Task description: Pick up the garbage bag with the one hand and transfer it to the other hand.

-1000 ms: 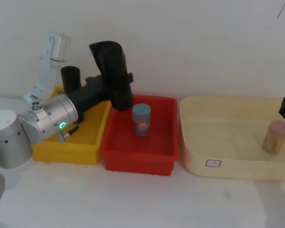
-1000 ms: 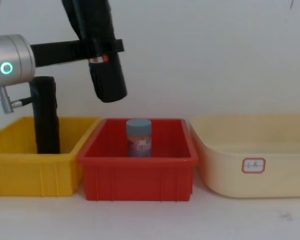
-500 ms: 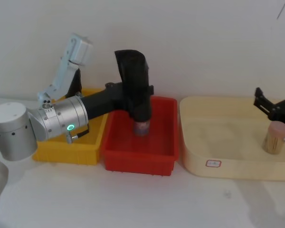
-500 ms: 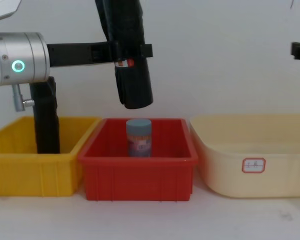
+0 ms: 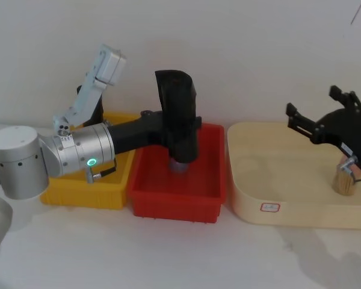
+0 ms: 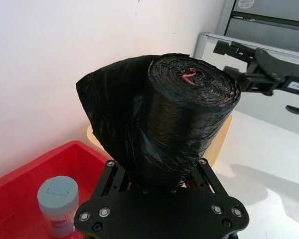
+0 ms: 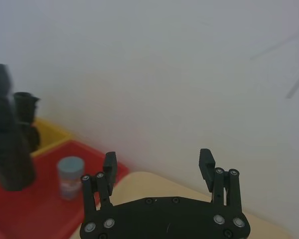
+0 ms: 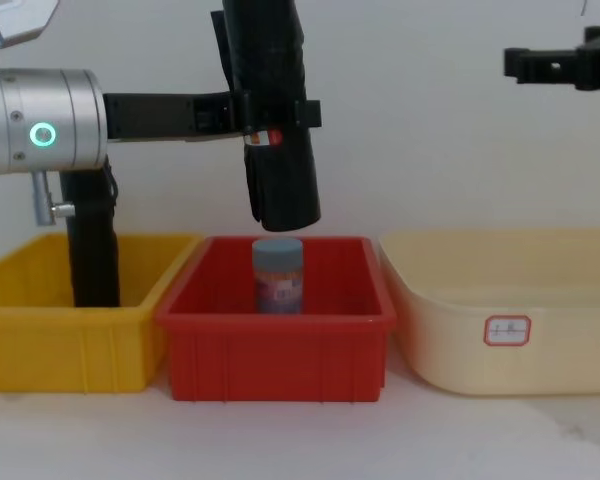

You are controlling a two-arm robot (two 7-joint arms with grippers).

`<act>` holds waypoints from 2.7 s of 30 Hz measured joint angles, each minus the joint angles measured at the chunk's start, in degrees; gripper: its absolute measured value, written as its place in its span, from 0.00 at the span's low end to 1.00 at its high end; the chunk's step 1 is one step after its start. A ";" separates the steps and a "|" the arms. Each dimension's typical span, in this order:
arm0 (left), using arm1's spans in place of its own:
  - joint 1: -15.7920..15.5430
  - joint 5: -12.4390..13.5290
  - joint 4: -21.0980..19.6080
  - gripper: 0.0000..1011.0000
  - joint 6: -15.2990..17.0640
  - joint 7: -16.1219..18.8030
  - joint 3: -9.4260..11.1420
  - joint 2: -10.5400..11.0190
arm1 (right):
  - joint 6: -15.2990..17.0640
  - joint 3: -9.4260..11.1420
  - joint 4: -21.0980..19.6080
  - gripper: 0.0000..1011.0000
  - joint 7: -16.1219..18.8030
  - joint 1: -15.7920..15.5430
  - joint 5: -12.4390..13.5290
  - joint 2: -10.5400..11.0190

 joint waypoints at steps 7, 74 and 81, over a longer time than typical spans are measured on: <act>-0.67 -0.57 1.52 0.41 0.13 -0.46 0.37 -0.15 | 1.87 -1.28 -0.96 0.99 4.65 1.65 2.51 1.35; -7.95 -3.38 12.82 0.41 -1.65 -2.44 5.36 -3.39 | 3.97 -10.93 19.94 0.99 27.32 19.53 15.89 -0.24; -8.36 -3.47 13.05 0.41 -1.70 -2.28 5.95 -3.61 | 3.38 -11.86 21.10 0.99 27.46 20.66 15.81 -0.64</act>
